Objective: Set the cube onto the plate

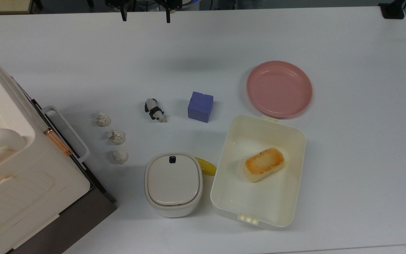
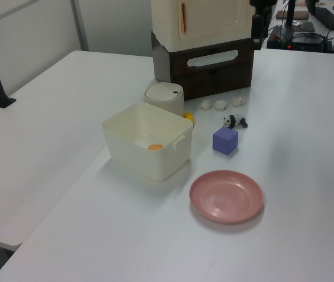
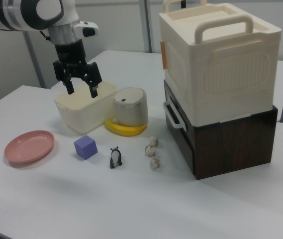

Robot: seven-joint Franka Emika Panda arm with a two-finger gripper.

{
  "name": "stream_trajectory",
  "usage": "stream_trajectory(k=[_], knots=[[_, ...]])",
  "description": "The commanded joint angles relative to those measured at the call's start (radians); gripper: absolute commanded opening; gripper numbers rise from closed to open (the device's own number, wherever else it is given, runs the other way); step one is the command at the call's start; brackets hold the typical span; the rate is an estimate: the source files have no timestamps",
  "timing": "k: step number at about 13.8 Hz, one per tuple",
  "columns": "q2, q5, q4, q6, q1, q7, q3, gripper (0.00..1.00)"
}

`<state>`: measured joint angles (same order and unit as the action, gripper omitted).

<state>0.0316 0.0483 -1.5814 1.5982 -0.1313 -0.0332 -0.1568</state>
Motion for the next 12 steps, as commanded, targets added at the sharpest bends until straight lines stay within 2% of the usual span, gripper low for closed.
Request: stream_trajectory(k=[1, 12], knots=[[-0.030, -0.011, -0.029, 0.028, 0.001, 0.016, 0.000, 1.00], [-0.029, -0.011, -0.028, 0.025, 0.004, 0.009, -0.004, 1.00]])
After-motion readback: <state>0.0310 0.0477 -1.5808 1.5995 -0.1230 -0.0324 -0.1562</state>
